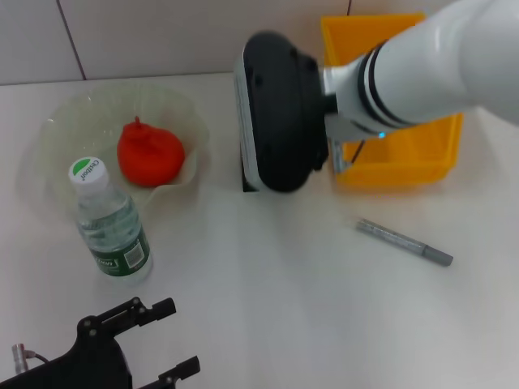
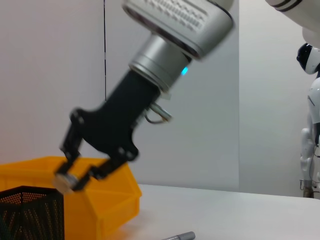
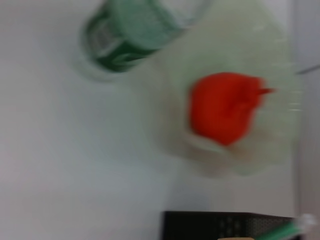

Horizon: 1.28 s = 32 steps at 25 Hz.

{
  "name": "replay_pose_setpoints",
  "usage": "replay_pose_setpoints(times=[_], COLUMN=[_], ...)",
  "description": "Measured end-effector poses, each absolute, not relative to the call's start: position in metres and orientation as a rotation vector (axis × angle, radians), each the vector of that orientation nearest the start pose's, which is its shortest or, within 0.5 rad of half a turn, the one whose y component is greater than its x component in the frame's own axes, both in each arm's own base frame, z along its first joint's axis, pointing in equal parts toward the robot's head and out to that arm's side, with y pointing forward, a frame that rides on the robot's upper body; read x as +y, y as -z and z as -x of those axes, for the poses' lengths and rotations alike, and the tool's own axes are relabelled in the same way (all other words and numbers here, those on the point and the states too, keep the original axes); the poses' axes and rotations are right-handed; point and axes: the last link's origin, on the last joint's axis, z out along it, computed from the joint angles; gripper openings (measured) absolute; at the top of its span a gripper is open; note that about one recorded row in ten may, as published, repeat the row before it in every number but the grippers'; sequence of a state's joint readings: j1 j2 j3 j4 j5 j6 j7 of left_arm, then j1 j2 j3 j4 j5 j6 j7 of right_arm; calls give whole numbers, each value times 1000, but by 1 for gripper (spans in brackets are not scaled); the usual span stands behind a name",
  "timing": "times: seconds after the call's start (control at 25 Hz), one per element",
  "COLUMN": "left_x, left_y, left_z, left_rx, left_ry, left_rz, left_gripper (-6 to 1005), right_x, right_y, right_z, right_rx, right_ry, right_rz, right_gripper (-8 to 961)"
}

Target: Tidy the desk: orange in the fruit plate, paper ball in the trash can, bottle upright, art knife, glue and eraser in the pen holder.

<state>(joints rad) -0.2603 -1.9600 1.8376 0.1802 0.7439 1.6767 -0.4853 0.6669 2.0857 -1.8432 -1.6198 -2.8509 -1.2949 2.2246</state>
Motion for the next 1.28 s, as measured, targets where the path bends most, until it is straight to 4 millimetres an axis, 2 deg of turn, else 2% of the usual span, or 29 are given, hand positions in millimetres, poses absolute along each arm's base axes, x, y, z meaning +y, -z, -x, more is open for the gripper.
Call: replay_pose_setpoints(times=[0.32, 0.76, 1.16, 1.28], left_x=[193, 193, 192, 192], left_y=[43, 42, 41, 41], left_z=[308, 309, 310, 310], left_rx=[-190, -193, -197, -198], left_ry=[1036, 1034, 1032, 1032], left_rz=[2617, 2617, 2615, 2614], left_gripper=[690, 690, 690, 691], right_x=[371, 390, 392, 392], right_y=[23, 34, 42, 40], right_z=[-58, -73, -80, -77], right_rx=[-406, -346, -351, -349], right_ry=[534, 571, 618, 599], right_rz=[2415, 2402, 2397, 2391], right_gripper=[252, 253, 261, 400])
